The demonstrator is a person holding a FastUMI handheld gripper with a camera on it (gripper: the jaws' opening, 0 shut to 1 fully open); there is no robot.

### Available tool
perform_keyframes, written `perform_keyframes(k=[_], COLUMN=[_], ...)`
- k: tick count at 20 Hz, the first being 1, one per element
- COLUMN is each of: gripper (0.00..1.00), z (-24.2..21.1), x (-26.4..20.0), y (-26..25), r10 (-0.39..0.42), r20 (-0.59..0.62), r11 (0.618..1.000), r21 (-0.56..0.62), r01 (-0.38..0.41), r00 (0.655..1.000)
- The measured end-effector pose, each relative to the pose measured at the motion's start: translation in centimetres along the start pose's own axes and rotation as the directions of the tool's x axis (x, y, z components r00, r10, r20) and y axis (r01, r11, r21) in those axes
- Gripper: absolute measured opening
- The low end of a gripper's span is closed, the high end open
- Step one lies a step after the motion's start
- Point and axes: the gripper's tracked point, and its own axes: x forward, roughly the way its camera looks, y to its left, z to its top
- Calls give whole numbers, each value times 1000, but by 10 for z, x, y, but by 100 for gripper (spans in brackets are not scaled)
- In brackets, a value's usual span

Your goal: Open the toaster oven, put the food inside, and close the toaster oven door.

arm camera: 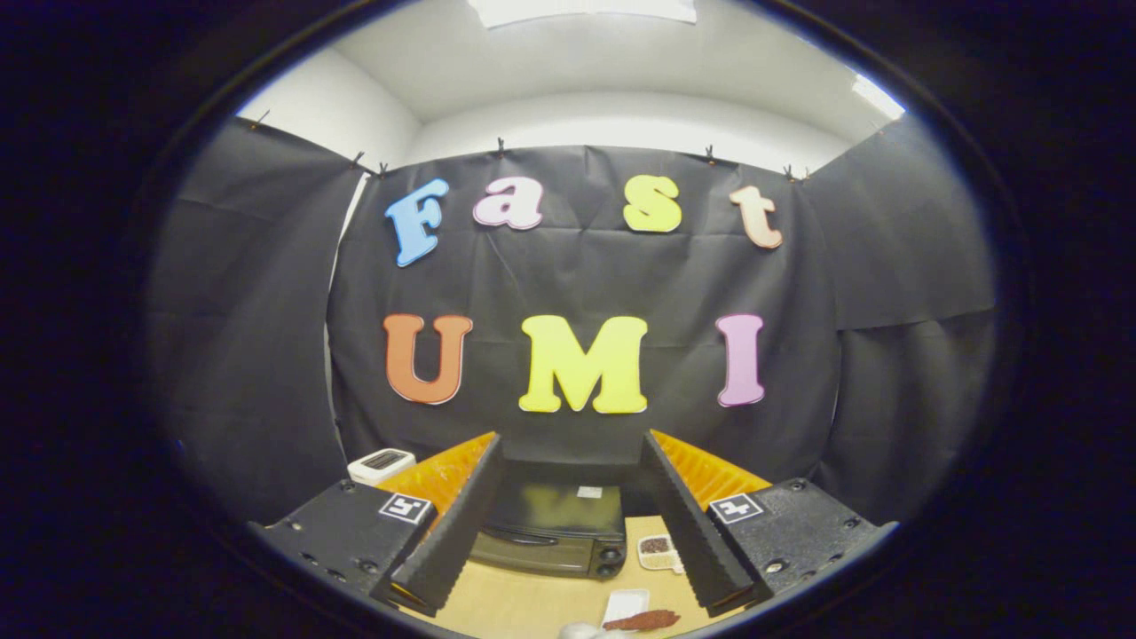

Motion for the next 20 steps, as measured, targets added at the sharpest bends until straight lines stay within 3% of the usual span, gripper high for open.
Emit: perform_keyframes(k=[5,14,20], gripper=[99,99,99], z=[0,-47,-130], x=[-2,49,119], y=[-28,53,90], r10=[-22,9,-9], r20=[-16,-57,-167], r11=[999,1000,999], r21=[-30,-13,-34], r01=[22,-10,3], r00=[1000,998,986])
